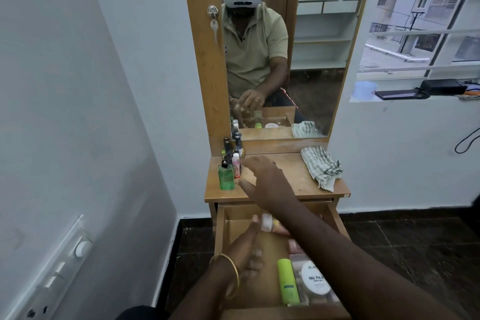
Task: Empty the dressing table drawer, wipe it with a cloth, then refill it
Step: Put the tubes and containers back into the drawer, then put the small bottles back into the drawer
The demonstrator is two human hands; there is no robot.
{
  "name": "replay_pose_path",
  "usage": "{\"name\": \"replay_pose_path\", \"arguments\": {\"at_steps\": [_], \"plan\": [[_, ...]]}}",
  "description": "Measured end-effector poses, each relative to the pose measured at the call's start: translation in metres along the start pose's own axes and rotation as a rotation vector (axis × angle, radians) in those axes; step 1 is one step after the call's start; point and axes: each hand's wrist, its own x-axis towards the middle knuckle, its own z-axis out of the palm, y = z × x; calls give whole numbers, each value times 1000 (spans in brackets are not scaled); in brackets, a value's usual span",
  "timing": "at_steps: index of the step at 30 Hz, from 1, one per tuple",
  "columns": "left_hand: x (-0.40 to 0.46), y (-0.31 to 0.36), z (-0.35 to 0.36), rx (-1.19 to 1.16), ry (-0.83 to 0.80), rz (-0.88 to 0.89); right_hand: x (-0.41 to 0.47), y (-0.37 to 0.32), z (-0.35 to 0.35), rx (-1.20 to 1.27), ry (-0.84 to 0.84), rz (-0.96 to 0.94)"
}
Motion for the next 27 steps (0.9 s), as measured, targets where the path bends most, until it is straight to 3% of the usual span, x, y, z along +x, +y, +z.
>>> {"name": "replay_pose_path", "arguments": {"at_steps": [2,5,10,14,19,23,27], "plan": [[-5,18,-14,36,76,168,22,-15,2,-46,-62,-31],[-2,39,-43,112,374,481,42,-24,12,-180,-159,-74],[5,64,-74,144,557,639,43,-19,23,-209,-121,-69],[12,64,-74,277,532,704,31,-18,19,-182,-103,-86],[12,44,-67,364,410,793,3,-3,-1,205,-174,2],[13,25,-53,342,286,729,-24,18,-5,379,-217,129],[17,2,-40,528,199,607,-58,39,8,486,-273,231]]}}
